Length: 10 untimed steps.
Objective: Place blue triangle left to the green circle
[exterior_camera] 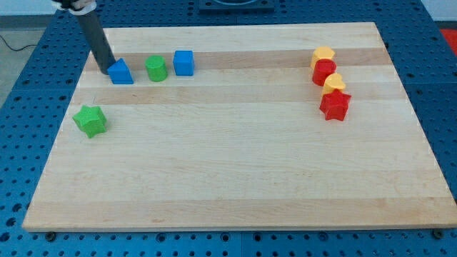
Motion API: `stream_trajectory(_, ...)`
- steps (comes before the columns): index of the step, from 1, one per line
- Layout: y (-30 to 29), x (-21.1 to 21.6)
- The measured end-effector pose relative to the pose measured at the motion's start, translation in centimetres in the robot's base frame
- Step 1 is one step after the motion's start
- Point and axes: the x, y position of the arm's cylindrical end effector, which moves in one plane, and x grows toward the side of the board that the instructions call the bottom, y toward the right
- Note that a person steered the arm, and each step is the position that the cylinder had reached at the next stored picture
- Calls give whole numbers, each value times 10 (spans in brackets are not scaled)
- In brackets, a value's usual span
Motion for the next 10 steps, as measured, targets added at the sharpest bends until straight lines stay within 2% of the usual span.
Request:
stream_trajectory(1, -6, -13)
stream_trajectory(2, -42, -12)
stream_trajectory(3, -65, 5)
stream_trajectory(5, -43, 60)
stream_trajectory(8, -22, 31)
stream_trajectory(10, 5, 31)
